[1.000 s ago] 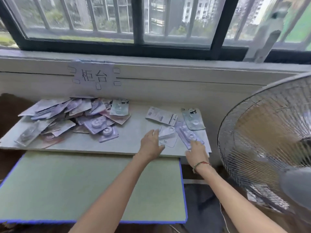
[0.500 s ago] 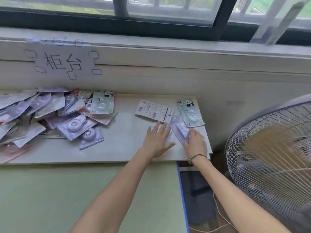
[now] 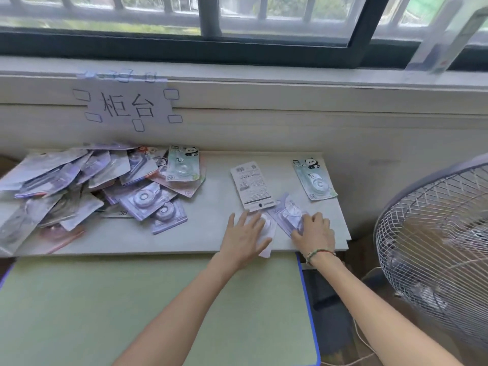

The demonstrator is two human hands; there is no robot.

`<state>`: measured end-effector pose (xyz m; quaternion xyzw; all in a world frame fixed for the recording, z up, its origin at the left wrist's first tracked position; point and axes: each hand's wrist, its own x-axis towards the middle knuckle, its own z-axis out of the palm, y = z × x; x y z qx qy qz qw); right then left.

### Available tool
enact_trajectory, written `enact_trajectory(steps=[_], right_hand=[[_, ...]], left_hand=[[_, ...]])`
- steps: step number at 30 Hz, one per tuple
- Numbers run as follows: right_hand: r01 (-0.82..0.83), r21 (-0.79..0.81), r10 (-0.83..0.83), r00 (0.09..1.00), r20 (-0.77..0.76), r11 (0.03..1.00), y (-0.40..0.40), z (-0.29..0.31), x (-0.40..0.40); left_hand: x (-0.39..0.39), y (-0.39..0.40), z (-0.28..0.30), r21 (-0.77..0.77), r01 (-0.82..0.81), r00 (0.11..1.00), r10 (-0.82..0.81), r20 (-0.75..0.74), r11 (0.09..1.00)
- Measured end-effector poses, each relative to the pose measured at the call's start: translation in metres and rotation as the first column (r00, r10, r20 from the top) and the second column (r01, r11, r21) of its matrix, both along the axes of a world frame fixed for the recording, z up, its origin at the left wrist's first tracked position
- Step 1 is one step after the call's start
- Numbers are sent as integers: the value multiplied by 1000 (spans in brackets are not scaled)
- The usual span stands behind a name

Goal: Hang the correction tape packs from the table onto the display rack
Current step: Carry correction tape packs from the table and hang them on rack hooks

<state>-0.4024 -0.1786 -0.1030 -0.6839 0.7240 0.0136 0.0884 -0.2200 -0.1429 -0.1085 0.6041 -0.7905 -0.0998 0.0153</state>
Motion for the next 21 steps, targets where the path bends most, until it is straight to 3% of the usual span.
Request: enact_trajectory(steps=[7, 14, 21], right_hand=[[35, 42, -36, 998, 42, 999, 23, 3, 11], [46, 125, -58, 994, 96, 991, 34, 1, 31], [84, 95, -93, 991, 95, 992, 46, -1, 43]], left_hand=[[16, 22, 7, 21, -173, 981, 170, 91, 985], [22, 44, 0, 36, -415, 910, 415, -15, 909], [33, 53, -7, 96, -494, 862, 501, -73, 864]])
